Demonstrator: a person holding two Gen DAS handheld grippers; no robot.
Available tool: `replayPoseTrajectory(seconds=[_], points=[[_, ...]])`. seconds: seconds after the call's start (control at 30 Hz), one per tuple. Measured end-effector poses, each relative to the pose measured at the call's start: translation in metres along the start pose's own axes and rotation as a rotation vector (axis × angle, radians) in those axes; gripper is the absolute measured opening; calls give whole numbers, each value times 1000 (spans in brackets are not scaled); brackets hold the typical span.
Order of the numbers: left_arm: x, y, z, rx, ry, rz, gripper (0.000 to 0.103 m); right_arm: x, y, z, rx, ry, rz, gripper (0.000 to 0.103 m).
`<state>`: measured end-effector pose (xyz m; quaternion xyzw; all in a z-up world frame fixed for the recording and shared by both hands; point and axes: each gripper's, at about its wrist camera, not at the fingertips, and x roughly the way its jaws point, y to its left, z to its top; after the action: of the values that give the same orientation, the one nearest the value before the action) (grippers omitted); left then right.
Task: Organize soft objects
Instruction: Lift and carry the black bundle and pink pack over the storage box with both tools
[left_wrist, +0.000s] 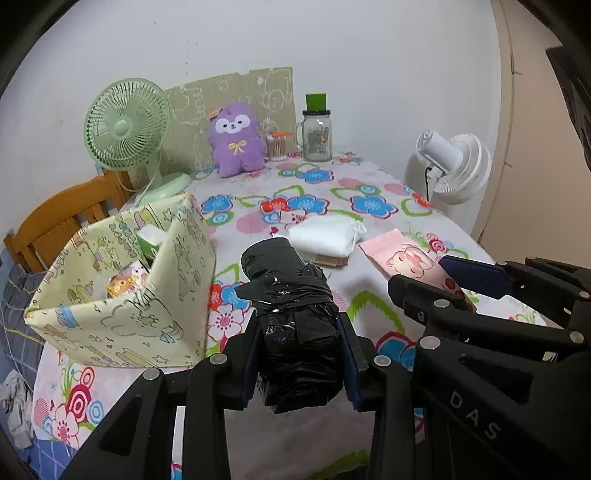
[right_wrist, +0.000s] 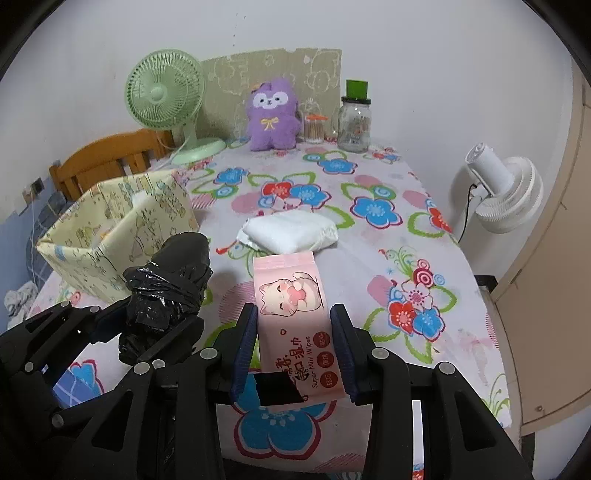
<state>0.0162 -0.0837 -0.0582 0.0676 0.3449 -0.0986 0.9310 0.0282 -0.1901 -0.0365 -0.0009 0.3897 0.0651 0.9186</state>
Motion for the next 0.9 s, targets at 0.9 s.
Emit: replayPoseTrajectory(seconds=[0.9], points=[[-41,20,44,-15,-73,-19,38,-48,12,41,-2,-107,-8,43]])
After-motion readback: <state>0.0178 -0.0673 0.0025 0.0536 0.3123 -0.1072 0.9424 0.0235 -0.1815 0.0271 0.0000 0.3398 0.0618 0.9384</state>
